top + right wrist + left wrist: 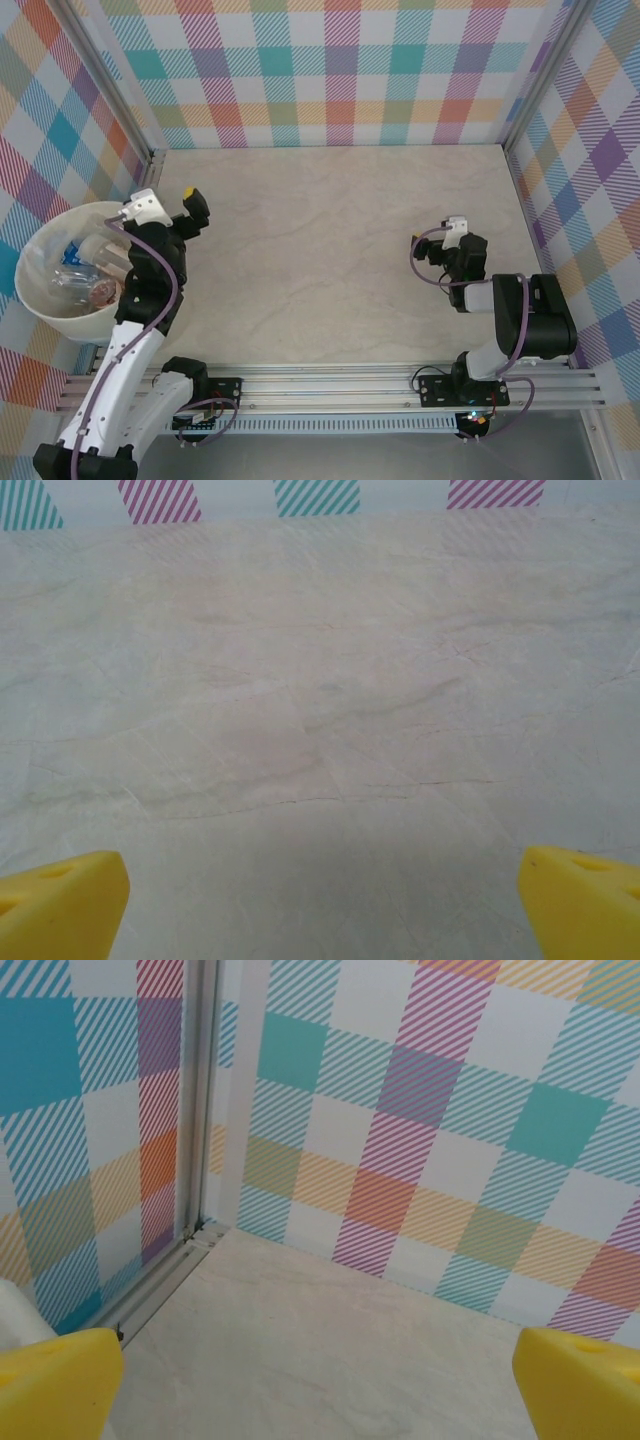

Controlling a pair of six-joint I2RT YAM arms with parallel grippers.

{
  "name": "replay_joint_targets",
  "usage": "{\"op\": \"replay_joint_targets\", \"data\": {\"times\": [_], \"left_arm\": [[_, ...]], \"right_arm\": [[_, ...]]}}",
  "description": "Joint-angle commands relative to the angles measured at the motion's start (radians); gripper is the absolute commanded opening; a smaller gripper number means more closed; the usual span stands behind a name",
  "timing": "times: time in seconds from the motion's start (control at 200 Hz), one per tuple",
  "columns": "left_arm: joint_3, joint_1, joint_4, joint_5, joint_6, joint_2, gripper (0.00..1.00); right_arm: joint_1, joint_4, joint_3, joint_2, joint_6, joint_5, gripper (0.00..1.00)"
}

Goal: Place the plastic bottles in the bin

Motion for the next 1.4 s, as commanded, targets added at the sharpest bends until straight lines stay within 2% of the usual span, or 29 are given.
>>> {"op": "replay_joint_targets", "data": {"times": [0.0, 0.075, 0.12, 0.155, 0.245, 0.28, 0.315, 0.405, 0.505, 0.565, 0.67, 0.785, 0.91, 0.99, 1.045, 1.235, 1.395], "left_arm": [[0.059, 0.01, -0.121, -0.005, 0.005, -0.045, 1.0], [0.107, 0.01, -0.161, 0.0, 0.038, -0.048, 1.0], [0.137, 0.01, -0.187, 0.057, 0.061, -0.044, 1.0], [0.159, 0.01, -0.202, 0.152, 0.086, -0.034, 1.0], [0.222, 0.004, -0.224, 0.496, 0.115, 0.031, 1.0], [0.252, -0.013, -0.232, 0.575, 0.113, 0.078, 1.0], [0.275, -0.049, -0.234, 0.604, 0.128, 0.125, 1.0], [0.269, -0.154, -0.173, 0.565, 0.21, 0.231, 1.0], [0.129, -0.159, 0.029, 0.439, 0.198, 0.306, 1.0], [0.039, -0.12, 0.099, 0.389, 0.173, 0.363, 1.0], [-0.099, -0.05, 0.165, 0.43, 0.138, 0.424, 1.0], [-0.258, 0.01, 0.311, 0.381, 0.148, 0.424, 1.0], [-0.344, 0.082, 0.408, 0.351, 0.184, 0.464, 1.0], [-0.377, 0.127, 0.504, 0.375, 0.186, 0.533, 1.0], [-0.35, 0.154, 0.481, 0.431, 0.19, 0.553, 1.0], [-0.378, 0.161, 0.717, 0.574, 0.18, 0.643, 1.0], [-0.408, 0.161, 0.916, 0.571, 0.183, 0.794, 1.0]], "right_arm": [[-0.006, -0.051, 0.062, 0.011, 0.024, 0.009, 1.0], [-0.004, -0.06, 0.069, 0.012, 0.03, 0.025, 1.0], [-0.003, -0.064, 0.07, 0.012, 0.027, 0.032, 1.0], [-0.003, -0.066, 0.07, 0.011, 0.027, 0.035, 1.0], [-0.001, -0.066, 0.072, 0.012, 0.028, 0.039, 1.0], [-0.001, -0.066, 0.072, 0.012, 0.027, 0.04, 1.0], [0.001, -0.066, 0.072, 0.012, 0.027, 0.041, 1.0], [0.001, -0.066, 0.072, 0.012, 0.028, 0.046, 1.0], [0.001, -0.067, 0.071, 0.011, 0.027, 0.048, 1.0], [0.001, -0.067, 0.072, 0.011, 0.027, 0.046, 1.0], [0.001, -0.069, 0.072, 0.011, 0.027, 0.045, 1.0], [0.002, -0.068, 0.073, 0.011, 0.027, 0.045, 1.0], [0.001, -0.068, 0.072, 0.011, 0.026, 0.046, 1.0], [0.002, -0.068, 0.072, 0.011, 0.028, 0.045, 1.0], [0.002, -0.069, 0.072, 0.011, 0.026, 0.046, 1.0], [0.001, -0.068, 0.072, 0.011, 0.027, 0.045, 1.0], [0.002, -0.068, 0.072, 0.011, 0.026, 0.045, 1.0]]}}
